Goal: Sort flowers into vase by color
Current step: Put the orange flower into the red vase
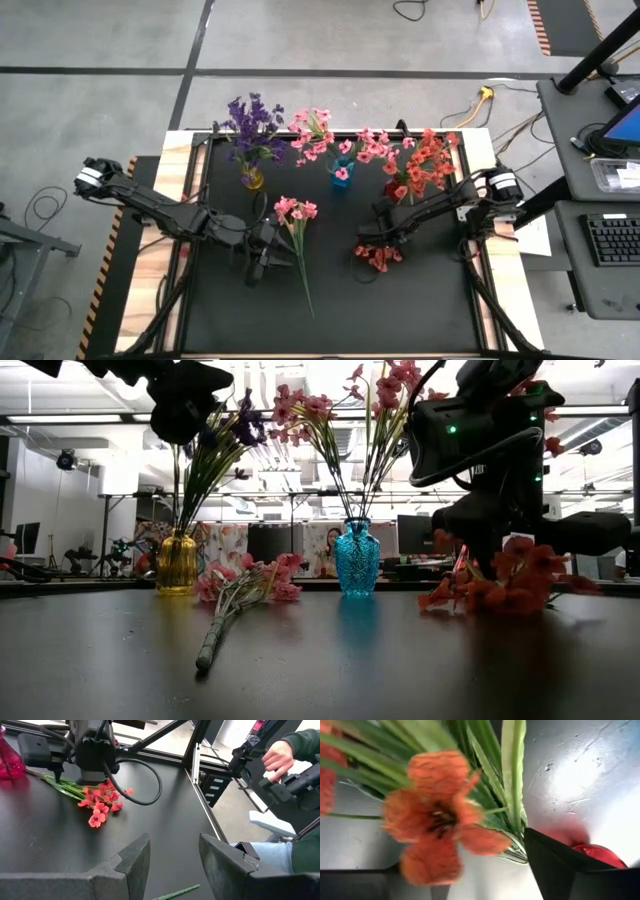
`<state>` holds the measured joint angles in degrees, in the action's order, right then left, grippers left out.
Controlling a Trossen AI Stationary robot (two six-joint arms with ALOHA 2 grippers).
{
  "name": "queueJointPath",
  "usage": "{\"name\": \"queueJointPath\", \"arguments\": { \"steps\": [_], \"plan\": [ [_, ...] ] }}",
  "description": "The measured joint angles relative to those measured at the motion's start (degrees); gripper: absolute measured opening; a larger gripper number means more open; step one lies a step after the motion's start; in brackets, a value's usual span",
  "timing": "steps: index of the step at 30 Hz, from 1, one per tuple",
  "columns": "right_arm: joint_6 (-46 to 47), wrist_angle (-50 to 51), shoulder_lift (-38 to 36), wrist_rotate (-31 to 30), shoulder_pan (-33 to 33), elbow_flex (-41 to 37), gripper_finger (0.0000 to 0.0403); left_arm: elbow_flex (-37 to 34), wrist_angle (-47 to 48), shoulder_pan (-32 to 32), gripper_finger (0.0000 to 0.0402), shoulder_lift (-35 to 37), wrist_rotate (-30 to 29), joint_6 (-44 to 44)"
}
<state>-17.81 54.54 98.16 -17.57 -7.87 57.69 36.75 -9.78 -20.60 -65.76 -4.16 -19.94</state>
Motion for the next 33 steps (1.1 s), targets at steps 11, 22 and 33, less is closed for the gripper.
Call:
{"name": "queueJointPath", "arguments": {
  "steps": [11,22,33],
  "plan": [
    [18.4,-6.4,-0.1,6.5,0.0,2.9,0.0072,-0.1,0.0,0.0,0.0158,0.0,0.0,0.0],
    [33.7,-7.2,-0.1,6.3,0.0,12.3,0.0067,-0.1,0.0,0.0,0.0158,0.0,-1.0,0.0],
    [32.7,-5.4,-0.1,6.8,0.0,12.7,0.0238,-0.1,0.0,0.0,0.0158,0.0,-1.0,0.0]
  ]
}}
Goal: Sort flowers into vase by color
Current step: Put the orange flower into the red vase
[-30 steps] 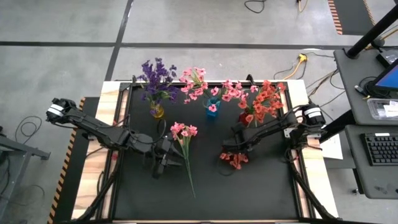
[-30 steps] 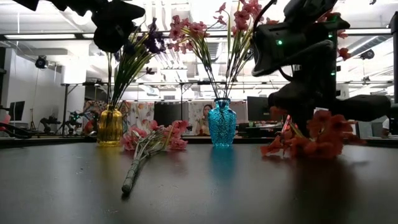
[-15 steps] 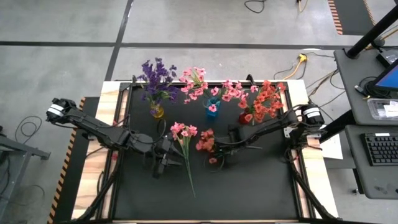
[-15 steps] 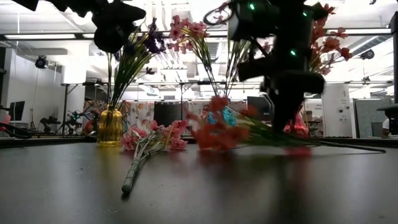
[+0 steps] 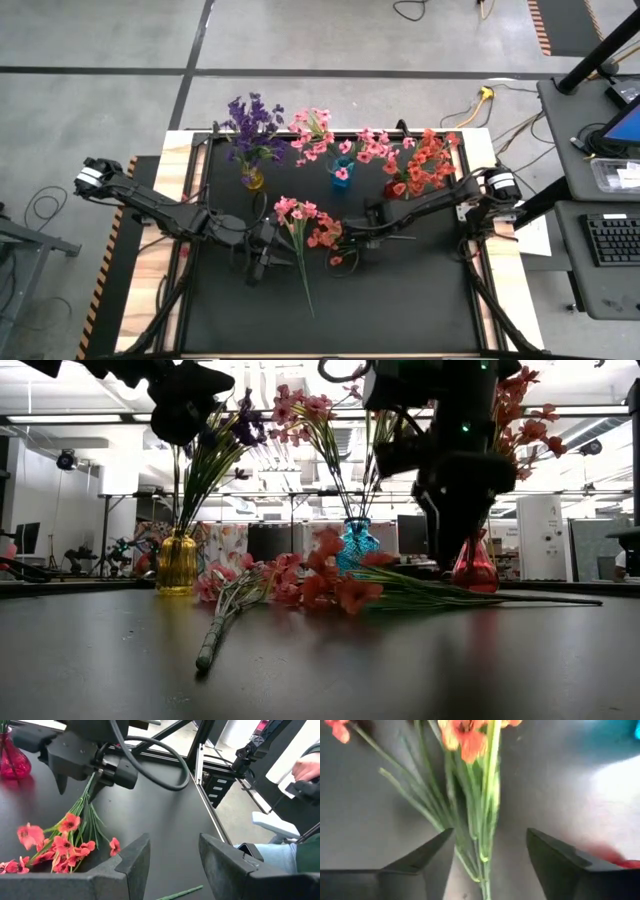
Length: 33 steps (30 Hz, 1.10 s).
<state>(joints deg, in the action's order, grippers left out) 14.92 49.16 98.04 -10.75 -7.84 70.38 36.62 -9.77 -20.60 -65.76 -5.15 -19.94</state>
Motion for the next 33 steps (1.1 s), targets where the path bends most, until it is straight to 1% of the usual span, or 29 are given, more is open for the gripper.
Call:
{"name": "queueJointPath", "arguments": {
  "steps": [3,7,11,15,17,20,28,33],
  "plan": [
    [-2.0,-1.0,0.3,3.9,0.0,-1.4,0.0271,0.0,0.1,0.0,0.0158,0.0,0.0,0.0],
    [-3.0,-7.9,0.6,4.4,-0.2,-5.0,0.0299,0.0,0.1,0.0,0.0158,0.0,0.0,0.0],
    [-2.9,-13.5,0.6,4.1,-0.1,-7.9,0.0304,0.0,0.1,0.0,0.0158,0.0,0.0,0.0],
    [-1.9,-17.2,0.6,3.0,-0.1,-9.9,0.029,0.0,0.0,0.0,0.0158,0.0,0.0,0.0],
    [-1.4,-19.5,0.6,3.2,-0.1,-11.0,0.0275,0.0,-0.1,0.0,0.0158,0.0,0.0,0.0],
    [-0.5,-21.9,0.4,3.4,-0.2,-12.6,0.0242,0.0,-0.1,0.0,0.0158,0.0,0.0,0.0],
    [2.3,-24.0,0.4,4.2,-0.4,-13.3,0.0118,0.0,0.0,0.0,0.0158,0.0,0.0,0.4],
    [3.1,-25.5,0.5,3.1,-1.1,-13.3,0.0049,0.0,0.1,0.0,0.0158,0.0,0.0,0.4]
  ]
}}
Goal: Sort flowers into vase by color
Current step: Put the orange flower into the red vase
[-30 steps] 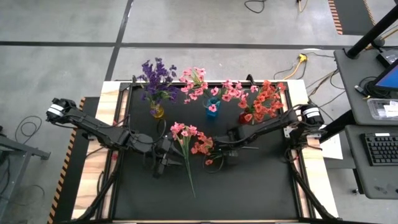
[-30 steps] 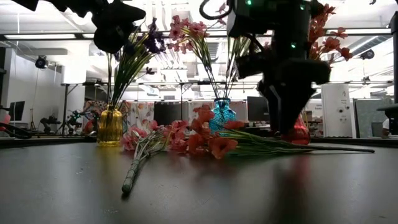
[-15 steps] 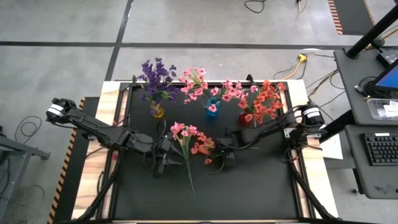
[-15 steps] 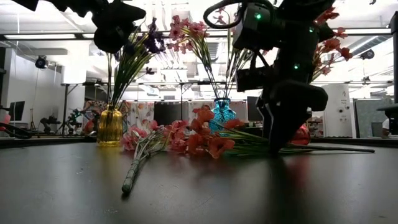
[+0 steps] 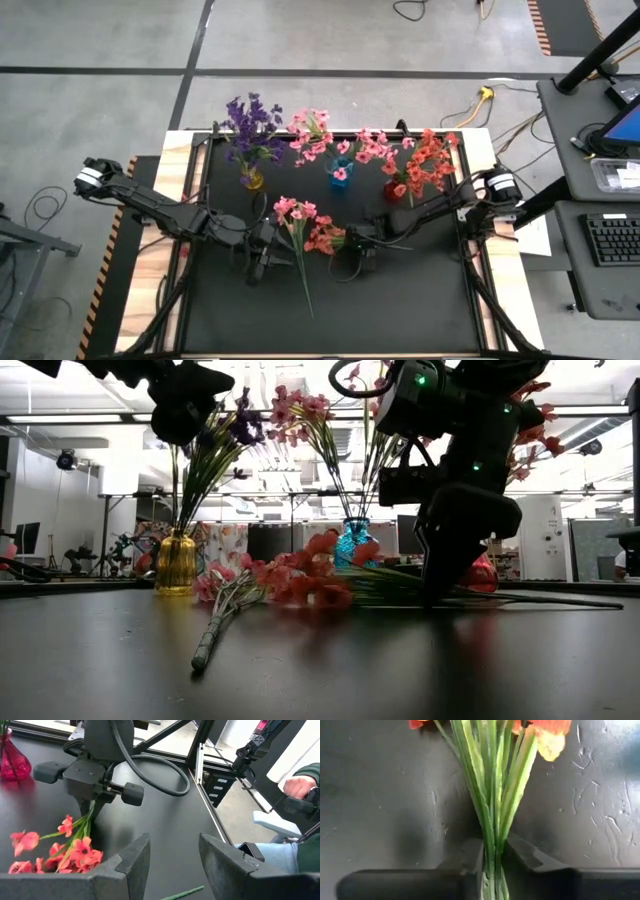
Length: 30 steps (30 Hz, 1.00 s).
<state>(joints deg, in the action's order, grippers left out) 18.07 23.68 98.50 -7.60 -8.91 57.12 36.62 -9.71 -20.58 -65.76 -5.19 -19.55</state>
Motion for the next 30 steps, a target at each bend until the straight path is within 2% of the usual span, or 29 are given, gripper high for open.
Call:
{"name": "queueJointPath", "arguments": {
  "steps": [3,5,12,19,22,26,30],
  "plan": [
    [0.6,-0.2,-0.2,-1.7,-1.1,0.0,0.0024,0.0,0.0,0.0,0.0158,0.0,0.0,0.0],
    [1.4,-0.2,-0.3,-4.9,-2.6,-0.1,0.0017,0.0,0.0,0.0,0.0158,0.0,0.0,0.0],
    [3.2,-0.5,-2.8,-14.5,-10.0,-0.1,0.0023,0.0,0.0,0.0,0.0158,0.0,0.0,0.0],
    [6.4,-1.0,-8.2,-27.8,-15.5,-0.1,0.0019,0.0,-0.5,0.0,0.0158,0.0,0.0,0.5],
    [8.1,-2.6,-11.3,-35.6,-16.9,-0.1,0.0019,0.0,-3.0,0.0,0.0158,-0.8,0.0,1.6],
    [5.8,-10.7,-15.0,-44.0,-19.6,-1.6,0.0019,0.0,-12.9,0.0,0.0158,-5.2,0.0,5.2],
    [-3.0,-27.0,-18.2,-44.5,-22.3,-5.2,0.0019,0.0,-24.0,0.0,0.0158,-11.1,1.1,9.9]
  ]
}}
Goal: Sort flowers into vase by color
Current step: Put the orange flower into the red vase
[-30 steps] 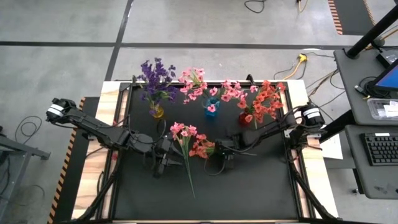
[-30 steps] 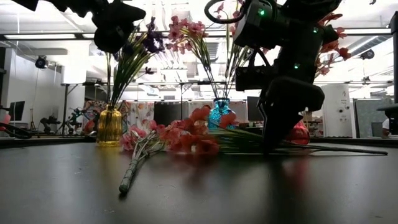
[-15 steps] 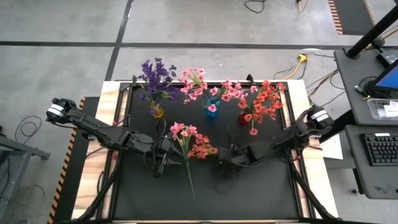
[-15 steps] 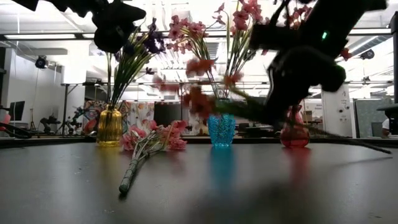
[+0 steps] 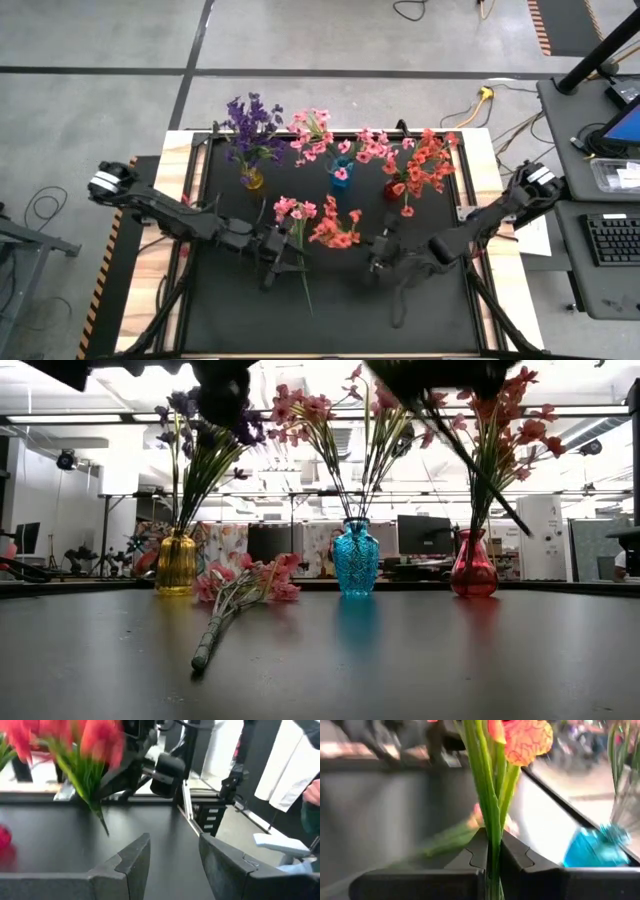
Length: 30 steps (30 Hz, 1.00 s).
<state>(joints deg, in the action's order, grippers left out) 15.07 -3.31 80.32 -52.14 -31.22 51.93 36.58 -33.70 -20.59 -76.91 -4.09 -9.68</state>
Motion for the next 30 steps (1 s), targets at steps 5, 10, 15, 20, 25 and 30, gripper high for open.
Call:
{"name": "queueJointPath", "arguments": {
  "steps": [5,10,15,20,25,30],
  "plan": [
    [-11.5,-22.9,-2.2,4.8,-3.2,-5.5,0.0019,2.1,-6.0,0.0,0.0158,-6.2,0.1,4.6],
    [-22.0,-48.7,-0.8,12.5,-4.2,-11.6,0.0019,7.6,-8.5,-0.1,0.0158,-13.0,0.1,9.5],
    [-27.0,-60.6,1.3,14.3,-4.6,-14.9,0.0018,13.2,-8.6,-0.3,0.0158,-18.0,0.2,12.3],
    [-28.0,-62.0,1.9,15.8,-4.7,-14.9,0.0018,16.3,-8.1,-0.3,0.0158,-21.4,0.2,12.6],
    [-31.8,-66.9,2.3,23.7,-4.2,-13.9,0.0018,19.7,-8.5,0.0,0.0158,-24.4,0.2,12.7],
    [-37.7,-69.8,3.9,26.9,-3.6,-11.7,0.0018,24.2,-8.3,0.1,0.0158,-28.3,0.2,12.8]
  ]
}}
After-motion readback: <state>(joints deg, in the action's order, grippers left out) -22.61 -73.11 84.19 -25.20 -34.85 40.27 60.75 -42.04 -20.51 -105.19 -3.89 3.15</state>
